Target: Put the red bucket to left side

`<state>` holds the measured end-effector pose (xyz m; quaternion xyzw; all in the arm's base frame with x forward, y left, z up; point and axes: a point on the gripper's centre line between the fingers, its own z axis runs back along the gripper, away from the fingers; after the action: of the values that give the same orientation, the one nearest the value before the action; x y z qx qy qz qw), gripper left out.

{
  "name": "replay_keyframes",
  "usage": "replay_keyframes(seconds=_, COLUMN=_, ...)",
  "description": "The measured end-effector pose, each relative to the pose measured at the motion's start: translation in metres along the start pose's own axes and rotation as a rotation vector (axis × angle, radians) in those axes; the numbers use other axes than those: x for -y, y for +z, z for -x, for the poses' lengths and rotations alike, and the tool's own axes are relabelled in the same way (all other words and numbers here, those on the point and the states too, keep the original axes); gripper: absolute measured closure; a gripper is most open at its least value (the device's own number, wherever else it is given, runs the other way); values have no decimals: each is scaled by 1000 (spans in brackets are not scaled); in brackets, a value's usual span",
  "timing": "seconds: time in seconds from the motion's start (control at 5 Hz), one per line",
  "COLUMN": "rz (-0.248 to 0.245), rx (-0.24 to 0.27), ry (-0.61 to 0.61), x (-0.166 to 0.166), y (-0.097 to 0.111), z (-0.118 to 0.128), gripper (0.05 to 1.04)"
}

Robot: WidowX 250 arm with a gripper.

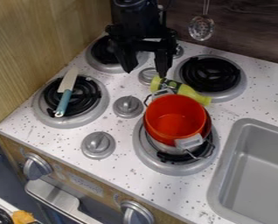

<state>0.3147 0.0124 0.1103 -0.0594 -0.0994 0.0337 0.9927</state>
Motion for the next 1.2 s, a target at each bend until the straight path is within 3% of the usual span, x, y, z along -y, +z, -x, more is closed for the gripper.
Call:
replay_keyframes(seconds=0.2, rz=-3, rx=-26, ry=16, x=-1, y=-7, z=3, gripper=82)
replay_keyframes(seconds=0.6, rz=-71, rx=-80, ry=211, x=18, y=-13, z=28, gripper=82)
replay_keyframes(seconds=0.8, rz=-129, rx=-21, ry=337, x=22, y=-5, z=39, gripper=82)
replay_keyframes(seconds=1.0, rz=-196, rx=-7, ry=525, x=19, y=-9, z=43, gripper=82)
replay_keyframes(seconds=1.2, rz=-225, rx=50, ry=687, x=20, y=-20, z=50, gripper=82)
